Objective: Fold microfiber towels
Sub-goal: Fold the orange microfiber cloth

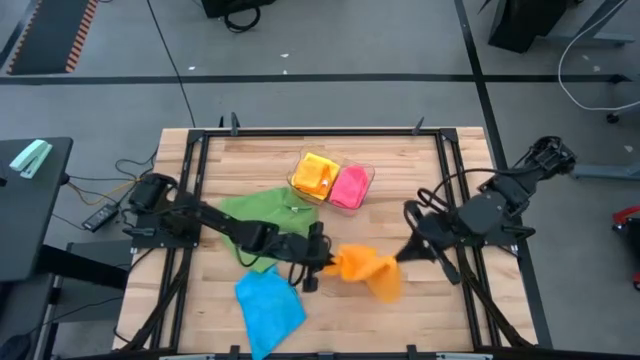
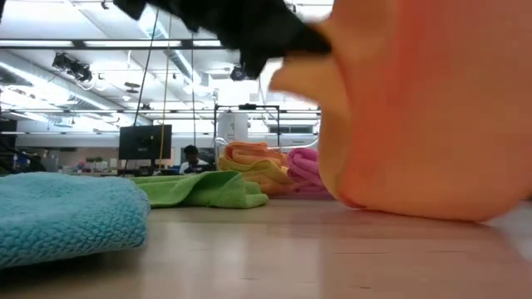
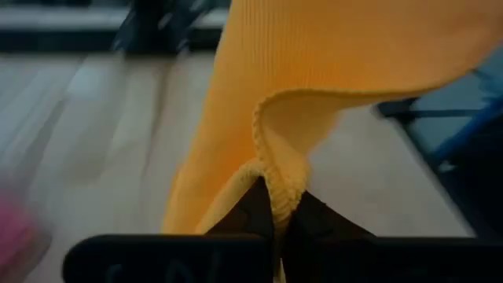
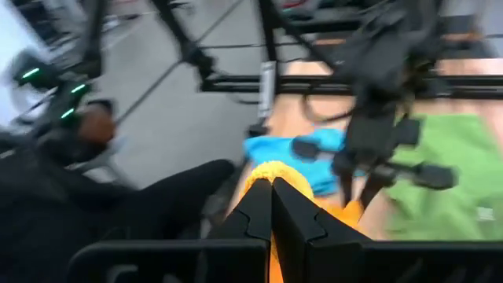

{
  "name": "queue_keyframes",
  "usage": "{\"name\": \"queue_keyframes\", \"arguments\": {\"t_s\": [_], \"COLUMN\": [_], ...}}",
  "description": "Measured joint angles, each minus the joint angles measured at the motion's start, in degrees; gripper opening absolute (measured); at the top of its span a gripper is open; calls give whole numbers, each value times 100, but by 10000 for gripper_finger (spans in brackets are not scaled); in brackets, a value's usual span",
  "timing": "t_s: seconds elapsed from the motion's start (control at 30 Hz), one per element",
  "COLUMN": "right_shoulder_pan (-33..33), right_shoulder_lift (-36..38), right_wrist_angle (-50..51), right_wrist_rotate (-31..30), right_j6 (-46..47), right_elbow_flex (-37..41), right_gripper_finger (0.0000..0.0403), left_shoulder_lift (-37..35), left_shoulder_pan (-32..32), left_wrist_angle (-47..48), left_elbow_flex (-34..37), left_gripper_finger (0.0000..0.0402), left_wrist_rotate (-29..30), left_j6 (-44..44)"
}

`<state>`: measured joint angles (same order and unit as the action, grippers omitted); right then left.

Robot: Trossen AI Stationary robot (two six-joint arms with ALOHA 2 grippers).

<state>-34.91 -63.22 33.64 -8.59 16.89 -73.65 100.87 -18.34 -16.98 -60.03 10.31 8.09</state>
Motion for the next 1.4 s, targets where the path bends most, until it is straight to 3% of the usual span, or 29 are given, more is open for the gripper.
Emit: {"name": "queue_keyframes", "arguments": {"t_s": [0.2, 0.3, 0.43, 0.67, 0.8, 0.93, 1.07, 1.17, 1.4], "right_shoulder_pan": [-578, -880, -1207, -1372, -1163, -667, -172, -90, -116], "right_shoulder_lift": [0, 0, 0, 31, 29, 24, 24, 26, 26], "right_wrist_angle": [-191, -431, -601, -576, 106, 1374, 2172, 2168, 1776], "right_wrist_rotate": [42, 382, 545, 509, -259, -1178, -1496, -1104, 1366], "right_j6": [125, 160, -321, -1158, -1212, -553, 202, 400, 396], "right_elbow_flex": [0, 0, 0, -219, -221, -181, -179, -179, -179], "right_gripper_finger": [10, 10, 10, 10, 10, 10, 10, 10, 10], "left_shoulder_lift": [-227, -239, -280, -409, -443, -443, -445, -445, -406], "left_shoulder_pan": [-302, -326, -306, -231, -172, -45, 6, -81, -259], "left_wrist_angle": [-493, -820, -1182, -1741, -1294, -1094, -1481, -1713, -1794], "left_elbow_flex": [-9, -4, -4, -7, -4, -2, -2, -2, -2], "left_gripper_finger": [17, 31, 24, 14, 36, 39, 22, 10, 25], "left_wrist_rotate": [-175, -701, -1070, -1167, -1187, -1178, -1169, -1167, -1340], "left_j6": [-1086, -1512, -1959, -2281, -2166, -1952, -1734, -1666, -1893]}}
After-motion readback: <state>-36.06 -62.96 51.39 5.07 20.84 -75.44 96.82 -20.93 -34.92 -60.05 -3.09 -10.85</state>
